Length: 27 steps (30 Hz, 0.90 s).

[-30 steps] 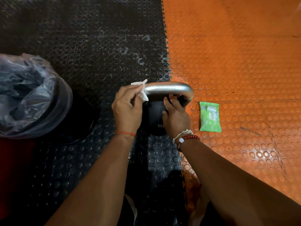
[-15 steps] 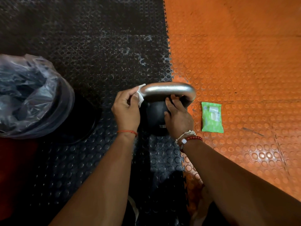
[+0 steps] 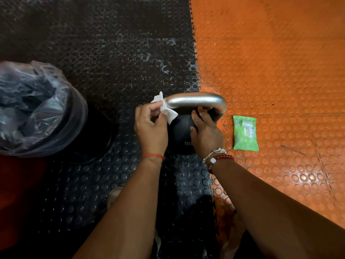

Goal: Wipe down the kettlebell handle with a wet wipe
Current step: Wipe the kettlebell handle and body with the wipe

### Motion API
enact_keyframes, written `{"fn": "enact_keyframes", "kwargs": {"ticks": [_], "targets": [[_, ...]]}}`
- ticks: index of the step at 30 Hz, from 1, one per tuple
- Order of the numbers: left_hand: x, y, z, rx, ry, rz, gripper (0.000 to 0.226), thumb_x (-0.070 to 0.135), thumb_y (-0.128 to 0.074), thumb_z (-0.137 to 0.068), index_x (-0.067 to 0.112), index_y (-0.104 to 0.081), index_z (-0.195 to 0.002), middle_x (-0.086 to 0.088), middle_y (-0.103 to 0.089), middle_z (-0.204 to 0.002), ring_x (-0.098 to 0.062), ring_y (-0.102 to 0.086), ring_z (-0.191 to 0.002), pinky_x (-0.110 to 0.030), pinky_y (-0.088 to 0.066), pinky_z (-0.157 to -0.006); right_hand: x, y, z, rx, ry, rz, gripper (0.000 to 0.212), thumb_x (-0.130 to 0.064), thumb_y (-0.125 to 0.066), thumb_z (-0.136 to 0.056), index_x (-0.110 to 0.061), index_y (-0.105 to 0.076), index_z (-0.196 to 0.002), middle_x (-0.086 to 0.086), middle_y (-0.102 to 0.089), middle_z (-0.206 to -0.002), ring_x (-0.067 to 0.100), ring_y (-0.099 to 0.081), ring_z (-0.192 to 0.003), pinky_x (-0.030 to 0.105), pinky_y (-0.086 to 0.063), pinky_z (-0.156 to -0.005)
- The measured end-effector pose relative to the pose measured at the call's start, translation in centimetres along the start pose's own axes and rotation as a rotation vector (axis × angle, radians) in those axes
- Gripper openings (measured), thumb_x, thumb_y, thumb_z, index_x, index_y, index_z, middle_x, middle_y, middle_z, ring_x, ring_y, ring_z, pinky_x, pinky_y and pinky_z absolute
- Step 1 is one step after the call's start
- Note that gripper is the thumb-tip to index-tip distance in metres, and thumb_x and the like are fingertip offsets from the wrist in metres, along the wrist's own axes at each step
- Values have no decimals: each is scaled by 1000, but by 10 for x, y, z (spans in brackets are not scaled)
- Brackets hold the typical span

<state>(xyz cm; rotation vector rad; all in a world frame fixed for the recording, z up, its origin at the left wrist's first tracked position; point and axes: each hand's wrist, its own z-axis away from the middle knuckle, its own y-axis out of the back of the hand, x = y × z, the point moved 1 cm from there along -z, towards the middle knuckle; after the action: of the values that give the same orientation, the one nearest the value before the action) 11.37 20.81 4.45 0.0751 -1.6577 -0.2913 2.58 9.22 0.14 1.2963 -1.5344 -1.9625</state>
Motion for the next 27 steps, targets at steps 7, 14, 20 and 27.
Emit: {"fn": "enact_keyframes", "kwargs": {"ticks": [7,14,20,27], "targets": [[-2,2,-11,-15,72,36,20,9,-65,-83,28,-67,-85,0,-63,-100,-6,-62,-83,-20,-52,-81,-1,0,0,-1,-5,7,52,-19,-51,-91,-17,-40,-142,3,-28,-154,19,-28,-142,30,-33,-108],[-14,6,-22,-26,173,34,20,17,-62,-83,36,-66,-79,-8,-69,-102,-21,-66,-94,-41,-54,-89,-1,0,0,16,5,12,52,-17,-53,-90,-16,-43,-140,4,-32,-153,21,-31,-141,32,-37,-106],[-4,-1,-8,-92,12,-39,26,4,-53,-92,14,-70,-108,-3,-60,-114,4,-56,-95,-13,-45,-92,1,-1,0,7,-5,6,52,-18,-52,-90,-17,-41,-141,3,-30,-153,19,-29,-142,31,-35,-107],[2,2,-34,-220,10,-113,31,5,-53,-84,28,-72,-92,5,-64,-103,-9,-60,-98,-19,-45,-93,0,-1,-1,20,3,13,51,-18,-53,-90,-15,-43,-140,6,-32,-152,21,-30,-141,31,-35,-107]]}}
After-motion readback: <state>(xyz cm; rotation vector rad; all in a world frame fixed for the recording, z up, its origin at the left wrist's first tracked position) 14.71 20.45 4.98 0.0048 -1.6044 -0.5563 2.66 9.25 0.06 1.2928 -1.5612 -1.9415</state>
